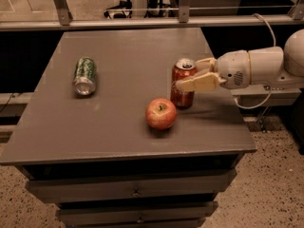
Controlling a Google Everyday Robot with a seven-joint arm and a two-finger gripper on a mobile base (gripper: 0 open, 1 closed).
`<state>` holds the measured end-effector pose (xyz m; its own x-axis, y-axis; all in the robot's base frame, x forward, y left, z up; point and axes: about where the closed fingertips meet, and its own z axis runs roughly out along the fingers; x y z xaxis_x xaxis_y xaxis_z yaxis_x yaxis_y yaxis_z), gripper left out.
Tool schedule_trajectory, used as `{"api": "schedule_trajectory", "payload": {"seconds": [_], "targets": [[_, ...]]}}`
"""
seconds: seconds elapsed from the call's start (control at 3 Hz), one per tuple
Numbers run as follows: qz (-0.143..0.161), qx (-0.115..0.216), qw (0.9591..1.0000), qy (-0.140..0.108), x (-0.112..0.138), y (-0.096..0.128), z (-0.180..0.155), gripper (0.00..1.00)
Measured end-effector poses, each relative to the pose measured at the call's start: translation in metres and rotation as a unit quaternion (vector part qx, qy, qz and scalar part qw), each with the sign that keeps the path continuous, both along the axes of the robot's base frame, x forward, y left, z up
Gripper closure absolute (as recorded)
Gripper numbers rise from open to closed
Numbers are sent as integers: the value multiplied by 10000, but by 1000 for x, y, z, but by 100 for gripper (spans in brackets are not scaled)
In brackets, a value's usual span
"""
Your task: Move coke can near apple
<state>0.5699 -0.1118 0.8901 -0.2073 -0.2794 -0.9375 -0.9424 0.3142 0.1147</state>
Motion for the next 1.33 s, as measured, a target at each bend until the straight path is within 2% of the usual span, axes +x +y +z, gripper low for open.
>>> {"api": "schedule_trajectory", "payload": {"seconds": [0.33, 0.67, 1.0, 1.33], "targets": [[236, -10, 9997, 44, -3, 0, -2, 5], [449, -56, 9989, 108, -5, -5, -3, 0], [429, -256, 9987, 81, -4, -27, 4, 0], [28, -538, 9984, -194, 6, -65, 23, 0]]}}
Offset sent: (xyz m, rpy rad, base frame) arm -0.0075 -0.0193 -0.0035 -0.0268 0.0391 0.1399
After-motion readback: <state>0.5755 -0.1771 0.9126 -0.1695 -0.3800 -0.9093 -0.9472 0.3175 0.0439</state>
